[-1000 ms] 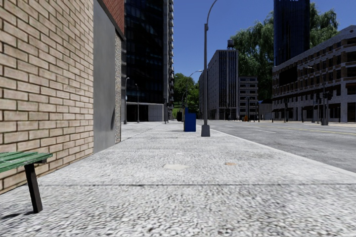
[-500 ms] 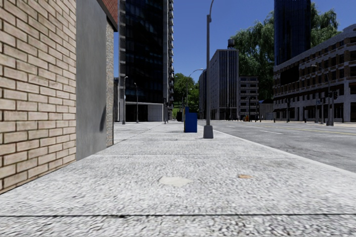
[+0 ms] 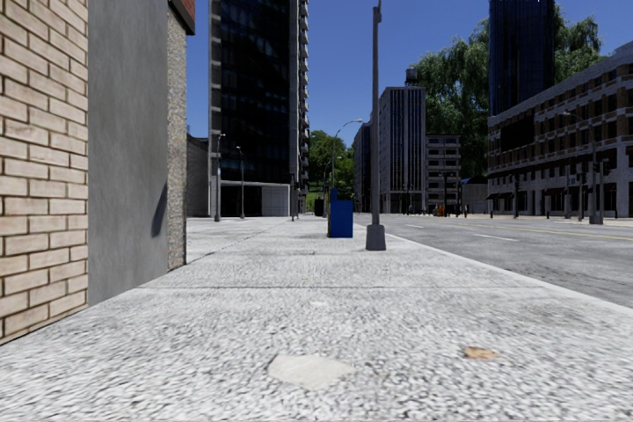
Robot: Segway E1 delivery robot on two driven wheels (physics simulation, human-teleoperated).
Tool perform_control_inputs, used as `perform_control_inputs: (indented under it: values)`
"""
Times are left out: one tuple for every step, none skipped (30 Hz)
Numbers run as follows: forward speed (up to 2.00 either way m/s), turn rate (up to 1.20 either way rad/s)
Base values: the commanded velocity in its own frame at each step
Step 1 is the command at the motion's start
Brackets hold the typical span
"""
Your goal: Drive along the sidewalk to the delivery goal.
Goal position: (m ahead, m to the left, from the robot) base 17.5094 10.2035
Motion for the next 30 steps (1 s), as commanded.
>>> perform_control_inputs:
  values:
    - [1.41, 0.00]
    - [1.41, 0.00]
    - [1.41, 0.00]
    - [1.41, 0.00]
    - [1.41, 0.00]
    - [1.41, 0.00]
    - [1.41, 0.00]
    - [1.41, 0.00]
    - [1.41, 0.00]
    - [1.41, 0.00]
    - [1.41, 0.00]
    - [1.41, 0.00]
    - [1.41, 0.00]
    - [1.41, 0.00]
    - [1.41, 0.00]
    - [1.41, 0.00]
    - [1.41, 0.00]
    - [1.41, 0.00]
    - [1.41, 0.00]
    - [1.41, 0.00]
    - [1.41, 0.00]
    - [1.41, 0.00]
    - [1.41, 0.00]
    - [1.41, 0.00]
    - [1.41, 0.00]
    - [1.41, 0.00]
    - [1.41, 0.00]
    - [1.41, 0.00]
    - [1.41, 0.00]
    - [1.41, 0.00]
